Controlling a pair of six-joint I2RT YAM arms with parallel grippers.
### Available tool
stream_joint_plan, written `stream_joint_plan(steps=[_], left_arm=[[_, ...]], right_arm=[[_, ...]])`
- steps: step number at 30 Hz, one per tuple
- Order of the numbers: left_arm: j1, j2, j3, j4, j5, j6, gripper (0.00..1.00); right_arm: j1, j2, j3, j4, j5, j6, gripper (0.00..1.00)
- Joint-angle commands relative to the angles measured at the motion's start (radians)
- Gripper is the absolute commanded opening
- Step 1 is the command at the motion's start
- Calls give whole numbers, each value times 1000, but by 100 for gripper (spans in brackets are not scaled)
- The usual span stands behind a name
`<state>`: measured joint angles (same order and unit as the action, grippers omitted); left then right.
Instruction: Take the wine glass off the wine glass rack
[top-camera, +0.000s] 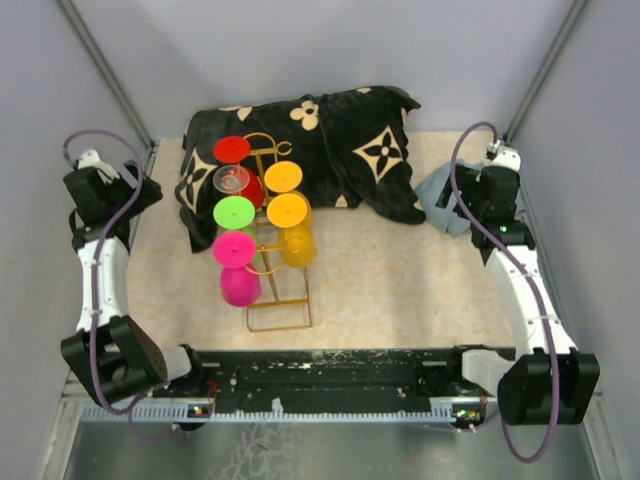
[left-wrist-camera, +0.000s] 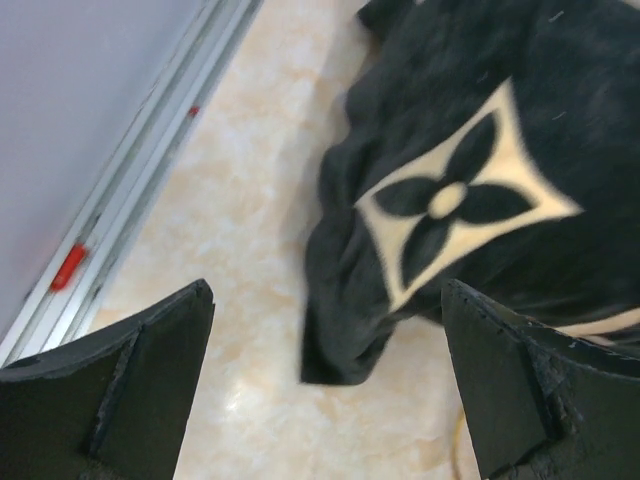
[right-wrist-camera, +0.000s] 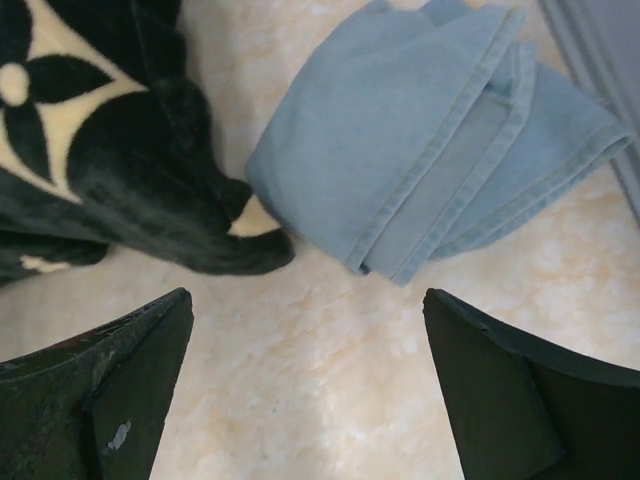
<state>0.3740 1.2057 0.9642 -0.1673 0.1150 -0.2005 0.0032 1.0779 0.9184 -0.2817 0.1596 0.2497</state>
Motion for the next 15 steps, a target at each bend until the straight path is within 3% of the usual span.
stream_joint_plan(steps=[1, 5, 8, 11, 15], left_arm=[[19, 89, 219, -224, 323, -88, 100], [16, 152, 330, -202, 665, -254, 96], [14, 197, 388, -153, 836, -427, 93], [12, 213, 397, -34, 950, -606, 91], [-29, 224, 415, 119, 1007, -784, 90]], right_arm=[[-6, 74, 198, -249, -161, 85, 98], [-7, 108, 273, -277, -305, 171, 98], [-6, 112, 286, -238, -462, 243, 98], [-4, 101, 272, -152, -629, 330, 98], [26, 88, 274, -93, -664, 405, 99]])
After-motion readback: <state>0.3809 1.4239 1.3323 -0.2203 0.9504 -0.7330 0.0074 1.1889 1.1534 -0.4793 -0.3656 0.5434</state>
